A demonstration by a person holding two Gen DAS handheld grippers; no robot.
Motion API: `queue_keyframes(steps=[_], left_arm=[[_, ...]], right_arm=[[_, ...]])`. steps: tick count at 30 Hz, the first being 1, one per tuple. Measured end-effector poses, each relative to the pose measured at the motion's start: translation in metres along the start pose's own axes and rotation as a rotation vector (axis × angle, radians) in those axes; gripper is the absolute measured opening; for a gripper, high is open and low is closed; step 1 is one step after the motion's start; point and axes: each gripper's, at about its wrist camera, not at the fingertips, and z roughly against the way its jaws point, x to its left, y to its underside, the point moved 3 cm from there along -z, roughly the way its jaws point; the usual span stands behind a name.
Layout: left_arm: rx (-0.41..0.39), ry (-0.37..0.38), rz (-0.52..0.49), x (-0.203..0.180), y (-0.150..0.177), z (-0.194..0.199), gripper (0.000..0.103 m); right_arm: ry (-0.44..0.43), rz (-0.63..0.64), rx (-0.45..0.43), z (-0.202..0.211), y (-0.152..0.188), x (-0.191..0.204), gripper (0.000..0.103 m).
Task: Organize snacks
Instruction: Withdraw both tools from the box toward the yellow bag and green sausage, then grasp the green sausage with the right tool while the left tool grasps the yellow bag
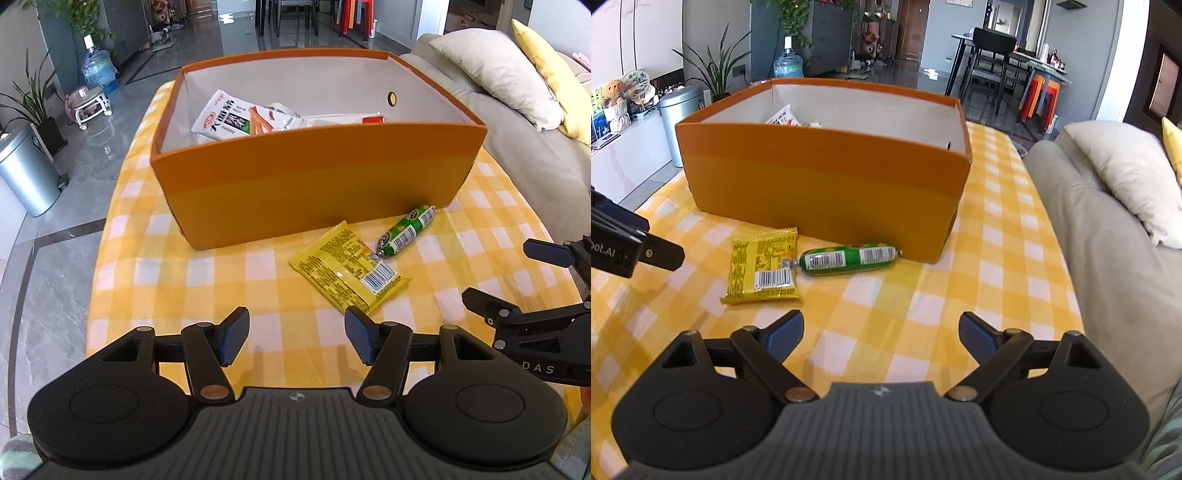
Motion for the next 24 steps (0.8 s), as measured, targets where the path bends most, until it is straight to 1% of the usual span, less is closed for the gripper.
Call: queue_keyframes(steps=[5, 9, 11, 13, 15, 17, 18, 19, 24], left_arm=[[-0.004, 0.011, -0.023, -0.005, -0.003, -0.006, 0.070], [0.008, 0.016, -0.015, -0.004, -0.009, -0.013, 0.070], [0.018, 0.032, 0.018, -0.002, -0.012, -0.017, 0.070], [0.030, 0.065, 0.067, 0.000, -0.015, -0.021, 0.070], [0.048, 0.083, 0.121, 0.000, -0.018, -0.026, 0.070], [0.068, 0.099, 0.159, -0.001, -0.022, -0.032, 0.069], [0.077, 0.101, 0.170, -0.002, -0.023, -0.035, 0.069], [0.087, 0.097, 0.178, -0.002, -0.025, -0.038, 0.068], [0.114, 0.068, 0.216, 0.000, -0.028, -0.049, 0.068]], right_arm=[[-0.018, -0.016, -0.012, -0.002, -0.002, 0.002, 0.083], [-0.049, -0.049, -0.007, -0.009, -0.008, 0.004, 0.080], [-0.063, -0.060, -0.003, -0.013, -0.012, 0.006, 0.077], [-0.070, -0.054, 0.000, -0.018, -0.016, 0.010, 0.073], [-0.075, -0.025, 0.005, -0.023, -0.019, 0.015, 0.065], [-0.077, -0.014, 0.016, -0.028, -0.021, 0.017, 0.060], [-0.078, -0.026, 0.023, -0.031, -0.023, 0.016, 0.056], [-0.079, -0.048, 0.034, -0.034, -0.024, 0.015, 0.056], [-0.070, -0.193, 0.080, -0.051, -0.033, 0.006, 0.055]])
